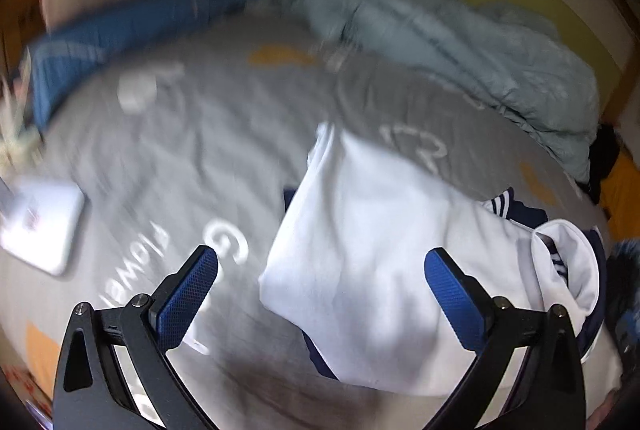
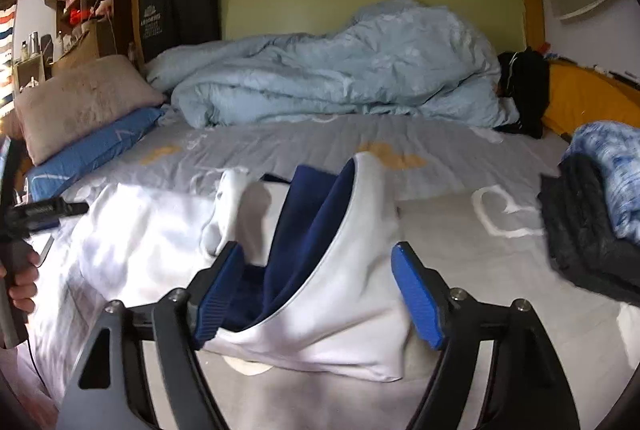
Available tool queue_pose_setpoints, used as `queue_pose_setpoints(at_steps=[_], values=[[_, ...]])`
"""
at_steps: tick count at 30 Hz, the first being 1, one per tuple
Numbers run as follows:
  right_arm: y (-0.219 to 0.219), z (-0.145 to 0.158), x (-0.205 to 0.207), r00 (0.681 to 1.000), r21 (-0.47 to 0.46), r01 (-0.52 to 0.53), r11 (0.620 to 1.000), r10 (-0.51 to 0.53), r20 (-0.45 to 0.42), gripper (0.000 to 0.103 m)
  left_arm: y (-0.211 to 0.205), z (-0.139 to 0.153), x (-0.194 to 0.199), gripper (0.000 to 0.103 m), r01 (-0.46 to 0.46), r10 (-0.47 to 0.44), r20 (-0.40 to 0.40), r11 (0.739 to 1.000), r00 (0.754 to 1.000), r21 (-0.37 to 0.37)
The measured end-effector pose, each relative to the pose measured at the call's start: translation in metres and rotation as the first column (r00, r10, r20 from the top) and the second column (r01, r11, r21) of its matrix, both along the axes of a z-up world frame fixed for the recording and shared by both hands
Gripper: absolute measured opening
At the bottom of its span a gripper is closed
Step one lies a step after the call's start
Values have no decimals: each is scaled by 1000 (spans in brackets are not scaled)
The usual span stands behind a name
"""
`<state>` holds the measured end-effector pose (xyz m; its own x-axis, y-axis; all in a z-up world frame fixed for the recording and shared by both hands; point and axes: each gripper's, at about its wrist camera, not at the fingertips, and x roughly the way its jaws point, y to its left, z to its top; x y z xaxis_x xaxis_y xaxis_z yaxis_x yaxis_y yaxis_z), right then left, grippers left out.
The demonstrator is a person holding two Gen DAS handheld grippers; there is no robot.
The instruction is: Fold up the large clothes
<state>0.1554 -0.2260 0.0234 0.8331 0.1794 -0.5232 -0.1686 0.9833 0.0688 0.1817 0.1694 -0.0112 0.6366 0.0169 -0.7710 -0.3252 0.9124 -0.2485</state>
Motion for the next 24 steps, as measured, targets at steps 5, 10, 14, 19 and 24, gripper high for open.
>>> queue_pose_setpoints(at_steps=[5,10,14,19,24], values=[[-8,2,-1,1000,-9,23,1000,-23,1,79,17,-34,13,102,-7,-8,-92,987,996,-162],[-13,3,-1,1000,8,27,1000,-27,-14,79,15,-58,23,101,50,-76,-97,968,992,-246],[-13,5,-2,1000,1,19,1000,-19,-22,79,2,-55,30,74,103,-111,-31,977,993,-186],[-6,-11,21,983,-207,108,972,-135,-124,78,-15,-45,29,35,173,-166,57,971,984,-165],[-21,-24,33,981,58,15,998,-3,-194,19,-19,-10,13,18,219,-183,187,957,965,-189]])
